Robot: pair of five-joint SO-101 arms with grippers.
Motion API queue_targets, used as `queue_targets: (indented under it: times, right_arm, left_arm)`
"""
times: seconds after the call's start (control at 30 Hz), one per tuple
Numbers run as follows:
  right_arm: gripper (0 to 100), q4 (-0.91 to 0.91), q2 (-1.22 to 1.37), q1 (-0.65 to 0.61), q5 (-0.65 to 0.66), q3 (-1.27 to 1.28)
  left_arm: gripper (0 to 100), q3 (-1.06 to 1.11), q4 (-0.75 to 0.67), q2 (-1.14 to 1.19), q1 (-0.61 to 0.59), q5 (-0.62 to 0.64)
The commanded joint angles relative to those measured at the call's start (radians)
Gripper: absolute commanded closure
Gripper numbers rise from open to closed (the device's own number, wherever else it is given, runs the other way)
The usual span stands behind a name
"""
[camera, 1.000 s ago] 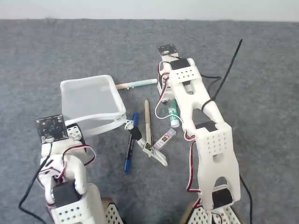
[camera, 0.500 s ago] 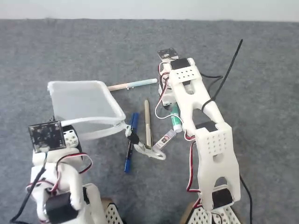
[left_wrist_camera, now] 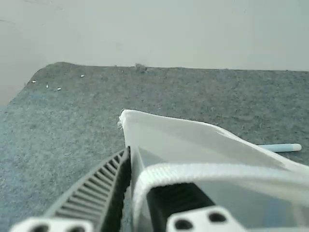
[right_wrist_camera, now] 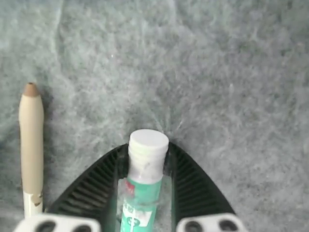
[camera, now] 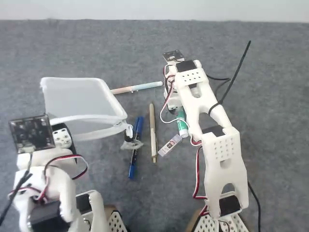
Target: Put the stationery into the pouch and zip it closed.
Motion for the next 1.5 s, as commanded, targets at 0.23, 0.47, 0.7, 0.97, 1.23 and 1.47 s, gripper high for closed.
queue_targets:
  times: [0.23,0.47,0.7,0.97,1.23,1.47]
  right_arm:
    - [99.1,0.059,-0.216,0.027,0.011,-0.018]
    - [99.1,0.042,-0.297,0.004,0.009,0.074]
    - [99.1,-0.091,-0.479,0.004,0.009,0.299]
    - [99.1,-0.285,-0.736,-0.012,0.009,0.600]
    - [99.1,-0.355,-0.920,-0.042,-0.029,0.747]
    - [99.1,-0.344,-1.136,-0.039,-0.003,0.758]
  left_arm:
    - [99,-0.392,0.118,0.404,0.005,-0.046]
    - [99,-0.588,0.275,0.647,0.124,-0.038]
    - [99,-0.766,0.364,0.853,0.153,0.008]
    - [99,-0.802,0.385,0.919,0.130,0.074]
    - [99,-0.759,0.328,0.925,0.129,0.121]
    - [99,-0.708,0.292,0.925,0.127,0.133]
